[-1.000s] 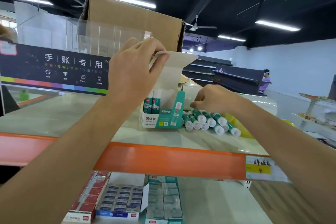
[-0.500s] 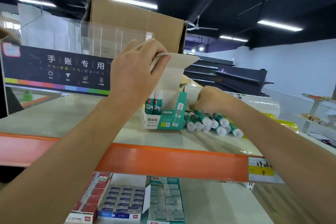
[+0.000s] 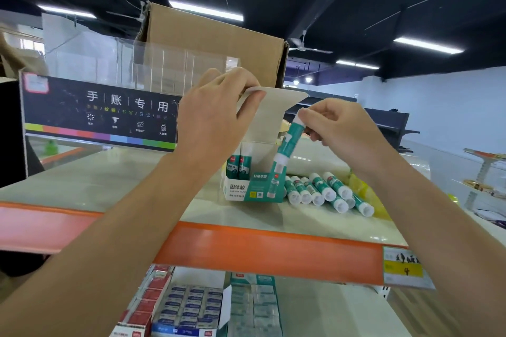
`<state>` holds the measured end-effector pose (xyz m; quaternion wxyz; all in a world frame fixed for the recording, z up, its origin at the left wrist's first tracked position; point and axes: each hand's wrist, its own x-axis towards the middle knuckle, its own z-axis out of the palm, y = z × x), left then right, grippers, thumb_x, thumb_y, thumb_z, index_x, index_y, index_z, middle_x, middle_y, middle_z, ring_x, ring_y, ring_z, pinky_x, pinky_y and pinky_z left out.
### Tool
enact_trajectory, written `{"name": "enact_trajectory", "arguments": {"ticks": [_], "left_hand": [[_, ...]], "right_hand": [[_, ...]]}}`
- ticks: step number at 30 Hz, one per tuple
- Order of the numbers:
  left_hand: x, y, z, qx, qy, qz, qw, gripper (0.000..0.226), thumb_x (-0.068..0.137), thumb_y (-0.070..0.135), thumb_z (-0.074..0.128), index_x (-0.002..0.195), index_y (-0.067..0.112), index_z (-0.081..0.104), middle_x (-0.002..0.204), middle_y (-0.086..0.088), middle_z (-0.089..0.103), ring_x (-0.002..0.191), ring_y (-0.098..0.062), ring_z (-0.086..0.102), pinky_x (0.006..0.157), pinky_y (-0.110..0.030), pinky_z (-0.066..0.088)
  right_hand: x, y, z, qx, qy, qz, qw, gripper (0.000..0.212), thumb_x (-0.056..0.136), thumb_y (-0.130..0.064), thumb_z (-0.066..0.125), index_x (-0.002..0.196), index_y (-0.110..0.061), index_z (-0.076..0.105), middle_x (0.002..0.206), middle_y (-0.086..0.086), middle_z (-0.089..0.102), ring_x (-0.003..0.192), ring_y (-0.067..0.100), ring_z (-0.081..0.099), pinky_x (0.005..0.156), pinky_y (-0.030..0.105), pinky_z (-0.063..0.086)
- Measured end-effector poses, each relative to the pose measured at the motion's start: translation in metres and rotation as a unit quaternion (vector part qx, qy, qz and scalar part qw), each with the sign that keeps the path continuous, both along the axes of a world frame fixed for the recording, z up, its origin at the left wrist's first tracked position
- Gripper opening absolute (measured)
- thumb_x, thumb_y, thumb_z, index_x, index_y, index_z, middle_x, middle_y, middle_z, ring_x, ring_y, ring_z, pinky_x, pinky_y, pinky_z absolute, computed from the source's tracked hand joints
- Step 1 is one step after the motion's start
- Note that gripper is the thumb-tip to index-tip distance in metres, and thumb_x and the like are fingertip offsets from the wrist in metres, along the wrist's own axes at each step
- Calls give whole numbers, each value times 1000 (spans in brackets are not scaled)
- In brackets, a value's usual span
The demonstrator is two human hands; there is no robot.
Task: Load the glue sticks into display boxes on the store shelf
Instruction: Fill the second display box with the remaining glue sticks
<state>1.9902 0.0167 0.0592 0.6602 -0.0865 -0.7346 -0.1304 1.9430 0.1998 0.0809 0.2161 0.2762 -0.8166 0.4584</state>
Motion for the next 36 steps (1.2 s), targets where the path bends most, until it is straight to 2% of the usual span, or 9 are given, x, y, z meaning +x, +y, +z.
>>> {"name": "enact_trajectory", "arguments": {"ticks": [4, 10, 16, 19, 23, 27, 30, 36], "left_hand": [[0, 0, -1, -7, 9, 0, 1000, 18, 93, 33, 55, 86, 18, 61, 72, 17, 50, 71, -12, 48, 57, -25, 34], [-2, 0, -1, -13, 29, 1, 1000, 17, 92, 31, 57, 86, 16, 61, 73, 10, 59, 69, -9, 44, 56, -24, 33], [-1, 0, -1, -6, 31, -3, 1000, 15, 92, 30, 57, 86, 17, 61, 73, 16, 49, 70, -8, 43, 58, -22, 31], [-1, 0, 0, 2, 34, 0, 999, 15, 92, 30, 58, 85, 17, 61, 73, 19, 46, 70, -7, 43, 58, -21, 31], [-1, 1, 0, 6, 41, -9, 999, 16, 92, 31, 57, 85, 17, 61, 73, 16, 52, 70, -6, 43, 57, -21, 34], [-2, 0, 0, 1, 45, -15, 999, 15, 92, 30, 57, 86, 16, 61, 74, 10, 59, 70, -6, 44, 57, -22, 36], [-2, -1, 0, 5, 46, -13, 999, 15, 91, 30, 57, 86, 17, 61, 75, 12, 57, 70, -6, 42, 57, -19, 34], [-3, 0, 1, 14, 52, -19, 998, 16, 91, 30, 57, 86, 16, 62, 75, 12, 59, 70, -9, 48, 57, -21, 36]], "right_hand": [[1, -12, -11, -47, 27, 32, 998, 14, 87, -32, 65, 92, -20, 68, 74, -6, 71, 62, 0, 60, 63, 21, 48], [-9, -25, -21, 12, 88, 14, 996, 11, 84, -29, 70, 92, -20, 68, 80, -9, 70, 70, 1, 64, 63, 7, 47], [-15, -29, -22, 64, 96, -1, 993, 15, 81, -27, 71, 93, -23, 64, 82, -9, 69, 72, 6, 62, 70, 21, 51], [-15, -30, -24, 82, 101, -1, 992, 11, 81, -28, 72, 89, -22, 67, 82, -10, 70, 76, 5, 65, 74, 24, 54], [-12, -36, -27, 135, 123, -17, 983, 13, 79, -32, 73, 81, -20, 69, 77, -11, 70, 74, 6, 64, 72, 30, 54], [-10, -40, -29, 183, 145, -47, 971, 16, 79, -35, 72, 79, -20, 67, 77, -9, 68, 75, 9, 62, 69, 30, 52], [-11, -41, -27, 199, 130, -54, 970, 16, 79, -35, 72, 78, -20, 66, 78, -9, 67, 75, 10, 62, 68, 31, 52], [-12, -42, -20, 244, 127, -71, 959, 11, 84, -26, 63, 83, -18, 70, 84, -6, 68, 74, 10, 60, 64, 22, 48]]}}
